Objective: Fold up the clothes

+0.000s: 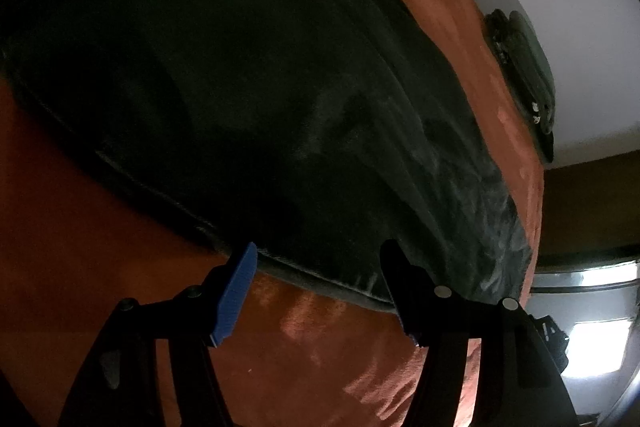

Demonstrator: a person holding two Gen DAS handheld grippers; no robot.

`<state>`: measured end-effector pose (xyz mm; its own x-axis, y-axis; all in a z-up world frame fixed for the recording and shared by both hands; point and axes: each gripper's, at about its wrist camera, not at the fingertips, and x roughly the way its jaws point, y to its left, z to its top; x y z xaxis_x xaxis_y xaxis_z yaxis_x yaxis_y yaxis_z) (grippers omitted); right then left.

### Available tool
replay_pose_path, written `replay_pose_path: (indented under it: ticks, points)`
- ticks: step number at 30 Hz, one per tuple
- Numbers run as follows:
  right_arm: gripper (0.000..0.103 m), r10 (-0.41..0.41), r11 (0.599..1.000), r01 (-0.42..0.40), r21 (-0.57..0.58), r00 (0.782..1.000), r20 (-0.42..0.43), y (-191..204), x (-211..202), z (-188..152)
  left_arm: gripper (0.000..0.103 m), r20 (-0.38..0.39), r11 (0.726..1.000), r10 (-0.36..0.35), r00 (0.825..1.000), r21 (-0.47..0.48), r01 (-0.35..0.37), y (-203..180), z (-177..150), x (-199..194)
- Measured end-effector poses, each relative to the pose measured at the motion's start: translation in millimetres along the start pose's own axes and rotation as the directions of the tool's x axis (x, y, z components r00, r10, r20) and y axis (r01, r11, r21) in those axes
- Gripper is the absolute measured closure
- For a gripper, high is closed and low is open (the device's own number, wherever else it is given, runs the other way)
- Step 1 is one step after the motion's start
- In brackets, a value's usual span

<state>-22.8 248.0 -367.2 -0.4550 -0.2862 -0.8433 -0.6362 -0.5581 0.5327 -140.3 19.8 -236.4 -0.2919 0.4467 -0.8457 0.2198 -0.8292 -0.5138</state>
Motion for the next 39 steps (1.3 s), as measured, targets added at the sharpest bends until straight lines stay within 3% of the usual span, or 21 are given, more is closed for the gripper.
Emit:
replay_pose_path:
  ticks: [6, 9, 18, 24, 39]
  points:
    - [0.054, 0.003, 1.0, -0.002, -0.015, 1.0, 0.027, 2, -3, 1, 0.038, 0.016, 1.0, 0.003, 1.0, 0.026, -0.004, -6, -1, -2]
    - [0.054, 0.011, 1.0, -0.01, -0.021, 0.999, 0.034, -2, -5, 1, 0.037, 0.036, 0.996, 0.059, 0.998, 0.068, -0.062, -12, 0, 0]
    - [0.052, 0.059, 0.997, -0.059, -0.047, 0.998, 0.006, -18, 6, 4, 0.037, 0.096, 0.981, 0.087, 0.992, 0.165, -0.102, -27, -2, -7]
    - [0.052, 0.064, 0.998, -0.064, -0.011, 0.998, 0.002, -30, 10, 5, 0.037, 0.074, 0.977, 0.101, 0.992, 0.181, -0.113, -30, -2, 3]
    - [0.046, 0.069, 0.996, -0.069, -0.049, 0.998, 0.005, -27, 14, 3, 0.037, 0.078, 0.982, 0.085, 0.993, 0.163, -0.097, -31, 1, 9]
